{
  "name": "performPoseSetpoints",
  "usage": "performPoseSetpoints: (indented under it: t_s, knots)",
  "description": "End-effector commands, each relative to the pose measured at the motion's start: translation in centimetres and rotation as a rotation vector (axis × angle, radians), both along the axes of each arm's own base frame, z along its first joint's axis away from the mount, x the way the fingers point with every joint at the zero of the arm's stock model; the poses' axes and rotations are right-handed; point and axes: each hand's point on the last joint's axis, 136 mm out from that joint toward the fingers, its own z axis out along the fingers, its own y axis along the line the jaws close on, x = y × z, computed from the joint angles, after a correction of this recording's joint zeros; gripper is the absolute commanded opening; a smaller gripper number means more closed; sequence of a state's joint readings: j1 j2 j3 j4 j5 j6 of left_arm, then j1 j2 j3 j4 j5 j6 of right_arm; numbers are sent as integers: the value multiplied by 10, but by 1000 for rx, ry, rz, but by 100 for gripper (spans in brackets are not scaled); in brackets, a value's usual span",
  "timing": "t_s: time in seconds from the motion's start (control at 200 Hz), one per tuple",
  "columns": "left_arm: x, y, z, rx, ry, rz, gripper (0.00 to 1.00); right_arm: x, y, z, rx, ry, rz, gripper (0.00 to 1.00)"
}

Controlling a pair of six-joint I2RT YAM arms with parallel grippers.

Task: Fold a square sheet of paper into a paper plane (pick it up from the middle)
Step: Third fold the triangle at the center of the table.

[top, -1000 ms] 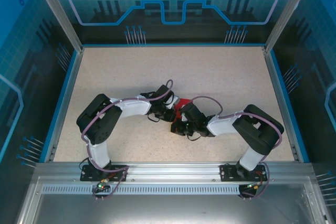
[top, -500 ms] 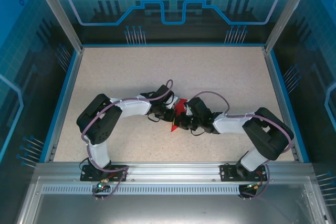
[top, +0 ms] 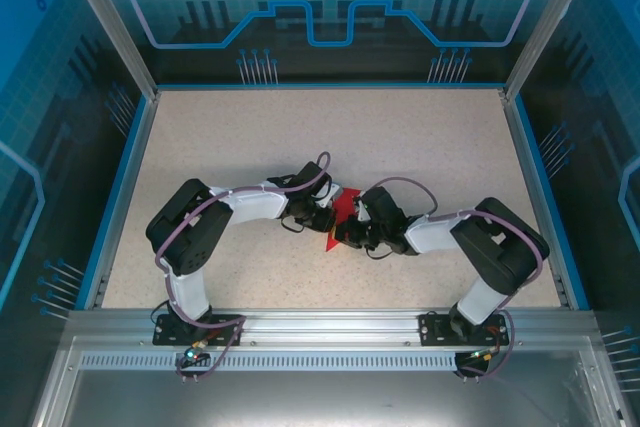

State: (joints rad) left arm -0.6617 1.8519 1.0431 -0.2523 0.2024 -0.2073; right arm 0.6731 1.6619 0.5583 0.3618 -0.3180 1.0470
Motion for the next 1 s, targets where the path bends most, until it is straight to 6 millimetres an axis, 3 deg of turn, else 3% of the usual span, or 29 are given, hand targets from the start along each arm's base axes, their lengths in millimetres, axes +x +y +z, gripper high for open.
performPoseSetpoints:
  t_s: [0.0,0.145,0.315,0.505,0.755,0.995]
  knots:
    - [-17,13,-32,72,84,-13,1,-7,-11,-19,-45,30,-19,0]
    - [-19,13,-35,71,92,-15,2,-6,-14,-15,-66,22,-15,0]
    - [-18,14,-36,78,94,-13,1,1,-1,13,7,-28,29,0]
    - [-18,15,-35,86,93,-11,1,20,-16,31,15,-80,-14,0]
    - [-18,15,-36,87,95,-10,1,22,-28,10,-20,-21,-22,0]
    - [-19,16,-37,92,99,-10,1,17,-41,-23,-111,57,-66,0]
